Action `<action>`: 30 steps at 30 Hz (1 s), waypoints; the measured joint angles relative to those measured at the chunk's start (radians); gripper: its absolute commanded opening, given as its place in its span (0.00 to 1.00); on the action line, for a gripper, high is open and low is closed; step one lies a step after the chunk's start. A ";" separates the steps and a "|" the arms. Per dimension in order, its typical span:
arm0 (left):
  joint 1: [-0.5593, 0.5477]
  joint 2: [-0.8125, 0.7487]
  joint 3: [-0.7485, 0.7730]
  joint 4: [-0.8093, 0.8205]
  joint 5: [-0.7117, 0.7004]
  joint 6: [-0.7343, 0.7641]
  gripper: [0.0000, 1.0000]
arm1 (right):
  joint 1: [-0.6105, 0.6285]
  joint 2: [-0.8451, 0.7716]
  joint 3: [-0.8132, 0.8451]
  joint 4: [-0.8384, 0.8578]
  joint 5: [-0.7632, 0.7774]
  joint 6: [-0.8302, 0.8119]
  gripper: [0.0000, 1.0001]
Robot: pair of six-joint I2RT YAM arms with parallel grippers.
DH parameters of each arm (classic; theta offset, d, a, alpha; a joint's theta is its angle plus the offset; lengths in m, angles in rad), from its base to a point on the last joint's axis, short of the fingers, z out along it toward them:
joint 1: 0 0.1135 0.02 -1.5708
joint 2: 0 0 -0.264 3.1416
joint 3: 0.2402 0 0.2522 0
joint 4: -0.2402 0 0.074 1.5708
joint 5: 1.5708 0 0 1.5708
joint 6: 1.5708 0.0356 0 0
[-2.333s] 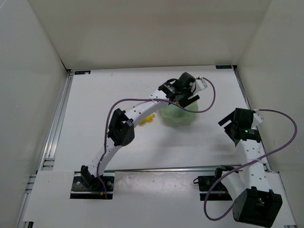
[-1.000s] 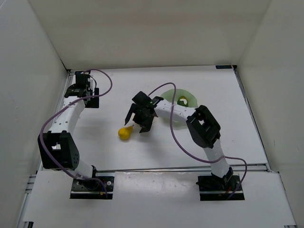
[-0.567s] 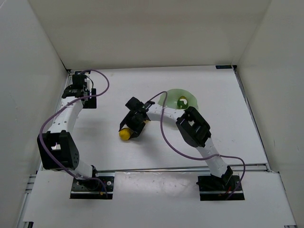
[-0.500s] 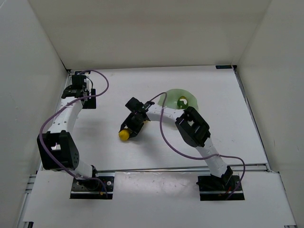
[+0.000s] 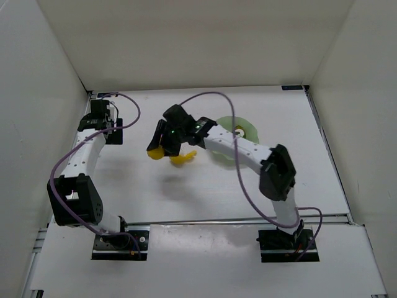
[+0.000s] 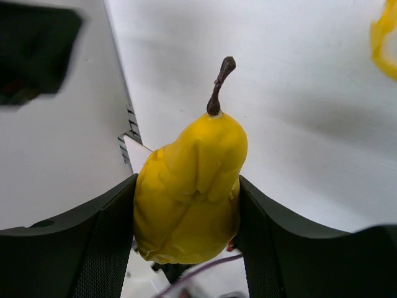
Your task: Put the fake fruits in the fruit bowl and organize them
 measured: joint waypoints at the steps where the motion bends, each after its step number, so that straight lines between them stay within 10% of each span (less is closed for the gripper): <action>1: -0.005 0.000 0.000 0.000 0.000 0.007 1.00 | 0.000 -0.063 -0.029 0.005 0.042 -0.049 0.09; 8: -0.154 0.002 0.001 -0.020 0.020 0.067 1.00 | -0.161 -0.276 -0.112 -0.109 0.319 -0.436 0.17; 10: -0.225 0.017 0.016 -0.044 0.032 0.078 1.00 | -0.249 -0.236 -0.110 -0.152 0.363 -0.515 0.35; 12: -0.303 0.051 0.050 -0.074 0.048 0.085 1.00 | -0.334 -0.169 -0.110 -0.191 0.399 -0.570 0.79; 15: -0.418 0.128 0.137 -0.119 0.072 0.091 1.00 | -0.410 -0.080 -0.110 -0.244 0.426 -0.621 1.00; 22: -0.618 0.353 0.378 -0.204 0.179 0.091 1.00 | -0.452 -0.122 -0.130 -0.282 0.445 -0.690 1.00; 30: -0.669 0.623 0.459 -0.270 0.204 0.086 1.00 | -0.466 -0.587 -0.375 -0.241 0.507 -0.712 1.00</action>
